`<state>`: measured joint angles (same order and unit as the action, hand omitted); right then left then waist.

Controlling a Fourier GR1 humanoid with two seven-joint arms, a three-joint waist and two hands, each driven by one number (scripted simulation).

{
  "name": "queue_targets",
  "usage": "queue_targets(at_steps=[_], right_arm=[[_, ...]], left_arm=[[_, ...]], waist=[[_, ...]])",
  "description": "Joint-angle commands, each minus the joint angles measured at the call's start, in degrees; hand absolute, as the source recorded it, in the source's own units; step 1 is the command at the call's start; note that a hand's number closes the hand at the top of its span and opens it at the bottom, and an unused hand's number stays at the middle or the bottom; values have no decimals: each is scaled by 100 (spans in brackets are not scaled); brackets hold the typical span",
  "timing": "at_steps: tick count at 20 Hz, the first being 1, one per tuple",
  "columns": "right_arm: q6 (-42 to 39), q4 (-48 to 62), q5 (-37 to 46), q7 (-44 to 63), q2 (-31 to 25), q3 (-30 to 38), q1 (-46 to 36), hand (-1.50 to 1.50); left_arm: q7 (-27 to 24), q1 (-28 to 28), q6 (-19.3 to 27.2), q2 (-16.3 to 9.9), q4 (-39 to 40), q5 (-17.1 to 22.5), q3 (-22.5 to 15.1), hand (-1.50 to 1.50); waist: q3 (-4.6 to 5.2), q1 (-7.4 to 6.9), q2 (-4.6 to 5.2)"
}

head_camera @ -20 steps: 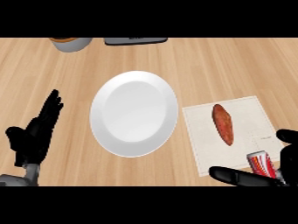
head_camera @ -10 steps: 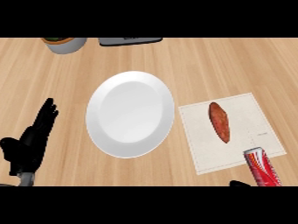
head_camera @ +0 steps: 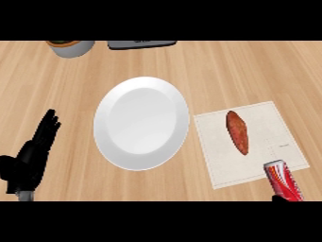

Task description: Pick the can from the placemat and place it in the plate

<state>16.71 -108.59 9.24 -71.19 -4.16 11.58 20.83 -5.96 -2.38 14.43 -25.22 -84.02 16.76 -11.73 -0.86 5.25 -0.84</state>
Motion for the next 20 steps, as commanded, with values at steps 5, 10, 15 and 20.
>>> queue_targets(at_steps=[5, 10, 15, 20], right_arm=[[648, 684, 231, -1402, 299, 629, 194, -150], [958, 1077, 377, -1402, 348, 977, 90, -150], [1156, 1344, 608, -1401, 415, 886, -100, -150], [1408, 1526, 720, -1401, 416, 809, -266, -150]], left_arm=[[-205, -60, -222, -54, 139, 83, 101, 0], [-141, 26, -330, -158, 68, 72, 102, 0], [-240, 286, -278, 32, 337, 15, 90, 0], [-259, 349, -414, 31, 439, 16, 66, 0]], waist=[[24, -179, -15], [22, -266, -2], [33, -262, 32], [40, -329, 36]])
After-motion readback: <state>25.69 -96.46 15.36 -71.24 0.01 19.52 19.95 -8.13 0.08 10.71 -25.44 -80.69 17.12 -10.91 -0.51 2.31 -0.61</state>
